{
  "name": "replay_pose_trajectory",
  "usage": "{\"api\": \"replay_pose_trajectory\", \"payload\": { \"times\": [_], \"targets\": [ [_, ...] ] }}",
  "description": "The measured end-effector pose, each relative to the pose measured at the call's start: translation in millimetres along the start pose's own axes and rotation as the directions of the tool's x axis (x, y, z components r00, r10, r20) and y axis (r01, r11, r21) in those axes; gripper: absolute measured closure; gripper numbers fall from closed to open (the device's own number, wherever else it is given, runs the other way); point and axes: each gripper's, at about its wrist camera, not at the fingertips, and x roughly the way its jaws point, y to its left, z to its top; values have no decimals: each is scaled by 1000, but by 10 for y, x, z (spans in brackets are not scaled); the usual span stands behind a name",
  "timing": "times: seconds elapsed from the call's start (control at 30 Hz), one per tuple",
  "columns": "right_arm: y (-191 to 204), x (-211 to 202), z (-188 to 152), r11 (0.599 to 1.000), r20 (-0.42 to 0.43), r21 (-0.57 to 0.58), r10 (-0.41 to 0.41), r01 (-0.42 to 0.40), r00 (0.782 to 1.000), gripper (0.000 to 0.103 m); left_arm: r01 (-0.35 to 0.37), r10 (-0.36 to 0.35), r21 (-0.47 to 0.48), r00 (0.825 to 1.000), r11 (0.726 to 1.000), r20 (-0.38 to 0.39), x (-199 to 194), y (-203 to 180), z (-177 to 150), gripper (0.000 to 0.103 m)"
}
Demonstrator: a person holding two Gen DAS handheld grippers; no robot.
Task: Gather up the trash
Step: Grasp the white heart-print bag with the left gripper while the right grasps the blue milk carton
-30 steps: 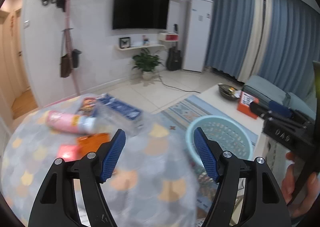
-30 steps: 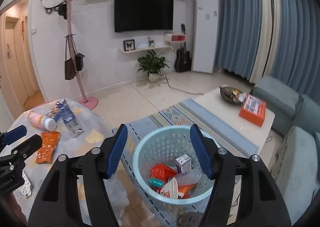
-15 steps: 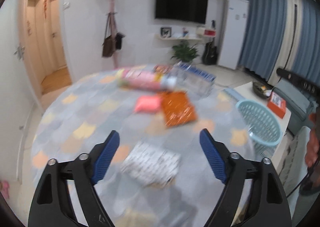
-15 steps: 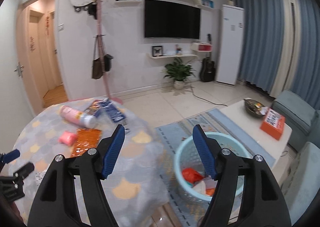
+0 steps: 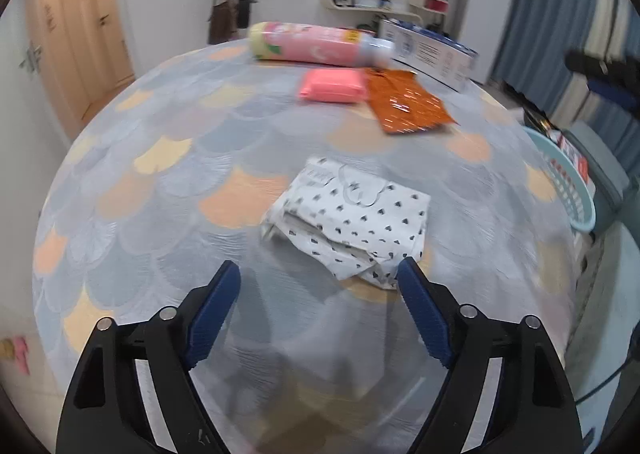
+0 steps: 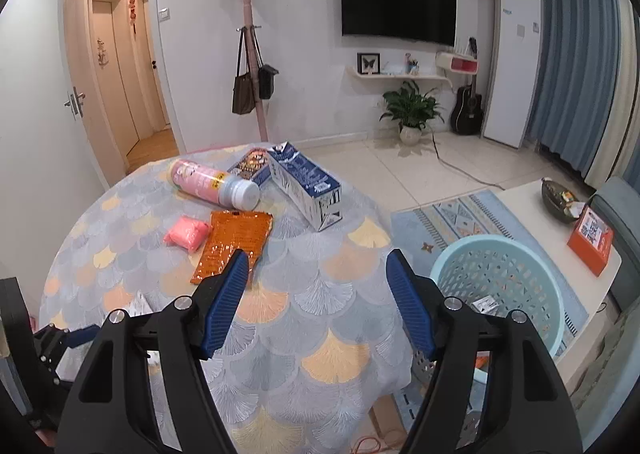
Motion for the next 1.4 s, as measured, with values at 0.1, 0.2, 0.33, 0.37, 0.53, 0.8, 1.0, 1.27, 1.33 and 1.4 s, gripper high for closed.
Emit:
{"api": "replay_pose_trajectory", "payload": {
  "times": [0.1, 0.2, 0.33, 0.37, 0.53, 0.8, 1.0, 1.27, 1.33, 1.4],
  "targets": [
    [-45, 65, -4, 1000, -11, 10, 5, -5, 1000, 36, -41, 42, -48, 999, 998, 12, -18, 231, 32, 25],
    [-57, 151, 8, 1000, -20, 11, 14, -14, 1000, 36, -97, 98, -86, 995, 992, 13, -38, 431, 100, 27],
    [-58, 279, 101, 1000, -7, -14, 25, -25, 1000, 36, -24, 29, -124, 999, 992, 41, -140, 513, 197, 25],
    [-59, 310, 132, 999, 9, -24, 34, -34, 999, 36, 43, -36, -124, 998, 991, 53, -166, 475, 219, 24],
    [-149, 578, 338, 994, 81, -53, 103, -99, 991, 36, 112, -113, -91, 994, 990, -12, 12, 160, 311, 20],
    [-173, 1291, 584, 986, -33, -72, 145, -147, 989, 25, -75, 75, -9, 996, 997, -42, 289, -147, 415, 18],
    [-34, 1731, 678, 984, -101, -124, 117, -129, 988, 25, -89, 89, -8, 996, 996, -13, 310, -155, 433, 23],
    [119, 1966, 740, 976, -114, -177, 111, -131, 987, 43, -90, 90, 13, 995, 996, 34, 243, -208, 400, 55],
    [122, 2001, 723, 974, -141, -159, 137, -159, 980, 53, -86, 85, 12, 995, 996, 43, 233, -203, 402, 58],
    [111, 2027, 706, 975, -158, -146, 144, -168, 977, 66, -73, 73, -4, 996, 997, 49, 200, -184, 393, 60]
  ]
}}
